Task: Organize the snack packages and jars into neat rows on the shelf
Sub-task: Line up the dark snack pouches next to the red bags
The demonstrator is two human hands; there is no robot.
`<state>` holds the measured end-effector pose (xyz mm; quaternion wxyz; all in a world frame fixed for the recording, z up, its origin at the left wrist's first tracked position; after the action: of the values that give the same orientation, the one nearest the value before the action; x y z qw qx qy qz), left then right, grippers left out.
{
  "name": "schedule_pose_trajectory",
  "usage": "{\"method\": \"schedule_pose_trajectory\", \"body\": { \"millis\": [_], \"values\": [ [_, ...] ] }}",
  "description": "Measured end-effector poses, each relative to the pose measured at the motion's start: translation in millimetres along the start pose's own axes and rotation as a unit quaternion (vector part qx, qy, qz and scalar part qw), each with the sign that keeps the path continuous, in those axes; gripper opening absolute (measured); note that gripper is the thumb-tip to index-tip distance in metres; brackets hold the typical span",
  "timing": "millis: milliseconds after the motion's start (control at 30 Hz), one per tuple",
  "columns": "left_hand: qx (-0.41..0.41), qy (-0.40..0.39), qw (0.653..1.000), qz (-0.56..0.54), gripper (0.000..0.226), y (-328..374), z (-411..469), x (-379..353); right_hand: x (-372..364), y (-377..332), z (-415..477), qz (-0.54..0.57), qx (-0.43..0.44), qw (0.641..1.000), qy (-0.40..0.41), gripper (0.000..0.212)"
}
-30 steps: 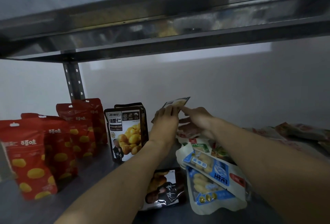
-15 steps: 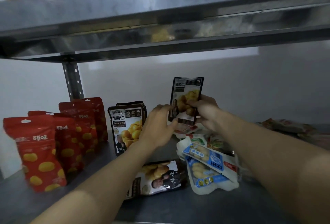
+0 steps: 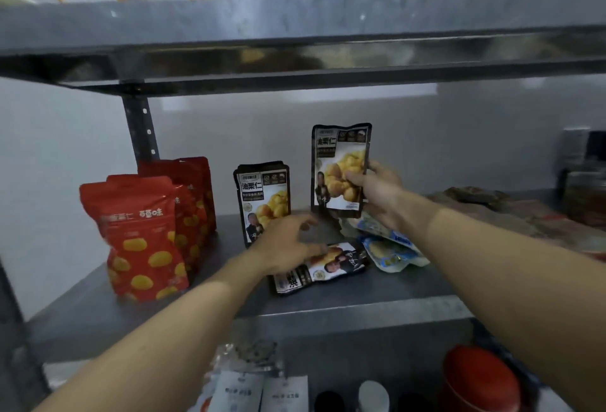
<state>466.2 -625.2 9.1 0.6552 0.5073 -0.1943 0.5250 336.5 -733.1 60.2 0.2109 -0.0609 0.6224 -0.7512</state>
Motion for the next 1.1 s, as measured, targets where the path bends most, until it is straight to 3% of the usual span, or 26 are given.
{"method": "schedule_pose_trajectory", "body": {
  "millis": [200,333,433,500,600,667,733,833,933,1100],
  "values": [
    [0.04,-0.109,0.993,0.009,0.079,-11.3,-14.8,-15.5,5.6,-1.6,-22.9,-0.026,0.0,1.0,0.015,0.017],
    [0.04,-0.145,0.989,-0.008,0.077,-10.8,-21.6,-17.0,11.3,-3.3,-28.2,-0.035,-0.004,0.999,0.018,0.018],
    [0.044,-0.212,0.976,-0.031,0.078,-16.2,-26.7,-11.4,12.4,-1.8,-28.3,-0.05,-0.008,0.999,0.014,0.018],
    [0.044,-0.225,0.973,-0.015,0.069,-21.0,-30.8,-3.8,10.2,-0.1,-26.5,-0.053,-0.008,0.999,0.005,0.021],
    [0.057,-0.156,0.986,-0.02,0.054,-30.4,-33.2,8.1,2.9,2.9,-23.2,-0.053,-0.007,0.999,-0.008,0.026],
    [0.069,-0.075,0.994,-0.033,0.04,-38.9,-35.8,13.3,-2.7,6.3,-20.7,-0.056,-0.011,0.998,-0.013,0.029],
    [0.066,0.032,0.997,0.02,0.022,-42.7,-38.6,16.1,-8.7,10.6,-20.0,-0.063,-0.018,0.998,-0.023,0.032],
    [0.133,0.156,0.974,0.101,0.057,-32.3,-51.8,19.3,-14.8,16.6,-18.6,-0.082,-0.02,0.996,-0.028,0.031],
    [0.225,0.106,0.958,0.141,0.082,-17.6,-59.8,7.1,-17.6,20.6,-17.9,-0.083,-0.019,0.996,-0.029,0.028],
    [0.297,0.067,0.944,0.129,0.106,-8.7,-60.6,0.8,-15.3,33.9,-20.6,-0.099,-0.026,0.994,-0.033,0.019]
  ]
}}
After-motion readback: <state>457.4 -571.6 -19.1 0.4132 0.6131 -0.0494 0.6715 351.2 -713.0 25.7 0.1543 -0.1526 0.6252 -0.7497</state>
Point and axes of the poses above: each hand's wrist, its own z-axis towards the middle knuckle, its own x-axis out of the back of the hand, y = z × x, the point moved 5 cm from there along z, towards the middle knuckle, and after that the axes turned 7 degrees about y, right-handed, at the moved point
